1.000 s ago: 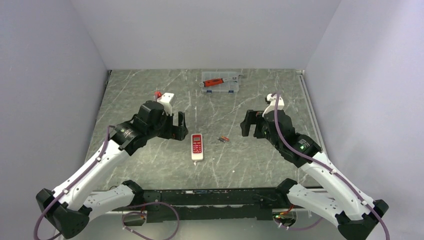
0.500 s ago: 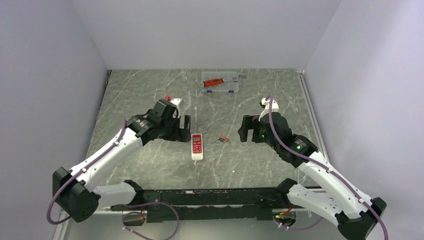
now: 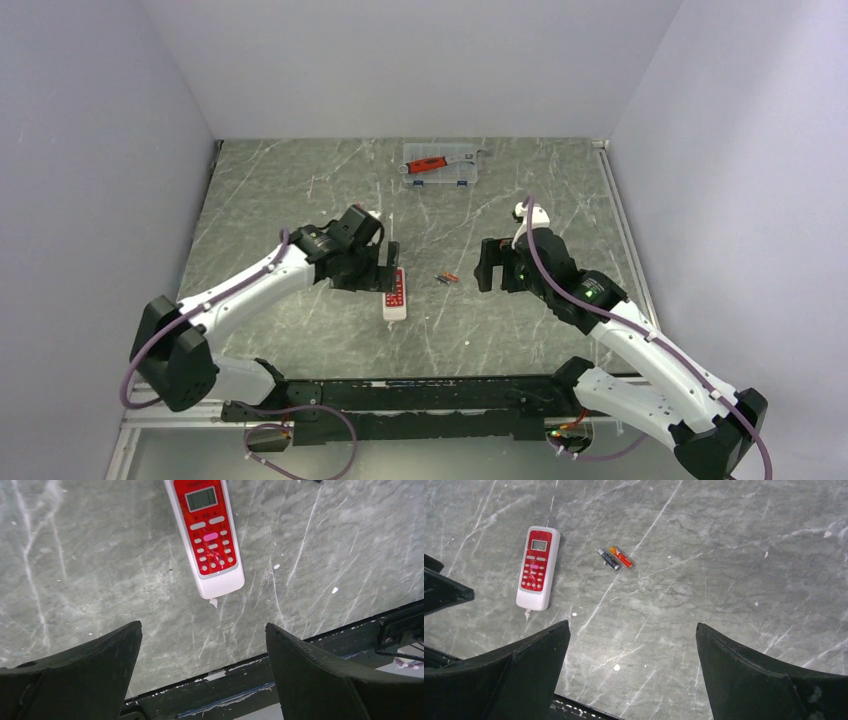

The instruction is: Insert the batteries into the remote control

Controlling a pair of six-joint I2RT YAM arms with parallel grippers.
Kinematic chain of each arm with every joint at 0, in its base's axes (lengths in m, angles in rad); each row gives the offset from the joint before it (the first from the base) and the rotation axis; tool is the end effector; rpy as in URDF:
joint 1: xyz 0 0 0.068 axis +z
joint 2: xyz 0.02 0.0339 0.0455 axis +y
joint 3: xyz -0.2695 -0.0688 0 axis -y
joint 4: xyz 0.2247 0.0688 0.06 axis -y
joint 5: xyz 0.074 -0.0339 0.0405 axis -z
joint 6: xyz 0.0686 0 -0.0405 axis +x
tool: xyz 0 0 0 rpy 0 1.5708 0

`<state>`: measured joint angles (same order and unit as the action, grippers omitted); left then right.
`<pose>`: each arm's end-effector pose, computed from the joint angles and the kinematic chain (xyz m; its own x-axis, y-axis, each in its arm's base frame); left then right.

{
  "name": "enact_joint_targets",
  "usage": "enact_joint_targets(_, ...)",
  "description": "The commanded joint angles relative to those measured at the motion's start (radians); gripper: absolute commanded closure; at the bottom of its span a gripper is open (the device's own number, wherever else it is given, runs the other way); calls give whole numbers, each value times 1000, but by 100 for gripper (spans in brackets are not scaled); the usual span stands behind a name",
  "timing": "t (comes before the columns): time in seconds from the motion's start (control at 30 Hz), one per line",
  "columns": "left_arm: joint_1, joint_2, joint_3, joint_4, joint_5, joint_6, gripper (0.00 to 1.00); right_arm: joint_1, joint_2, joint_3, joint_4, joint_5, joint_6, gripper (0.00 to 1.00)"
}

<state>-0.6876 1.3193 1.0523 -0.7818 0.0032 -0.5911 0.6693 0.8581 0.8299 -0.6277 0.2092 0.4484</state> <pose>0.1982 -0.1630 0.2495 -0.9106 0.0267 -0.4125 0.1547 0.9474 -0.2802 0.1515 0.1017 0.2850 -0.6382 0.0359 -0.7691 -0.2232 0.9474 0.2294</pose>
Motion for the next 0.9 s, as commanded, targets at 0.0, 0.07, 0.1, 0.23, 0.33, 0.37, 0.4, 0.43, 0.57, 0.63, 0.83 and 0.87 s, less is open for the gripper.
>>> enact_joint_targets(0.0, -44, 62, 61, 20, -36, -37, 1, 2, -15, -11, 20, -8, 1, 1)
enact_joint_targets(0.07, -54, 106, 71, 17, -46, -43, 1, 2, -22, -21, 21, -8, 2, 1)
enact_joint_targets(0.1, -56, 123, 77, 16, -52, -47, 0, 3, -26, -26, 24, -9, 3, 1)
enact_joint_targets(0.23, -65, 200, 109, 2, -75, -64, 1, 2, -39, -39, 25, -9, 5, 1)
enact_joint_targets(0.33, -74, 252, 141, -4, -91, -81, 1, 2, -42, -45, 22, -4, 8, 1)
enact_joint_targets(0.37, -77, 269, 158, -10, -96, -87, 1, 2, -42, -48, 22, -3, 10, 1)
enact_joint_targets(0.4, -83, 289, 171, -19, -107, -90, 1, 2, -44, -51, 22, -4, 11, 1)
enact_joint_targets(0.43, -88, 308, 184, -30, -121, -97, 0, 2, -45, -53, 23, -6, 12, 1)
enact_joint_targets(0.57, -109, 382, 224, -40, -159, -110, 0, 3, -50, -54, 25, -11, 10, 1)
enact_joint_targets(0.63, -111, 410, 237, -41, -167, -118, 1, 1, -51, -50, 23, -15, 10, 1)
enact_joint_targets(0.83, -110, 464, 273, -55, -205, -142, 1, 2, -57, -41, 14, -23, 13, 1)
enact_joint_targets(0.87, -110, 471, 281, -60, -210, -145, 1, 3, -59, -41, 15, -25, 13, 1)
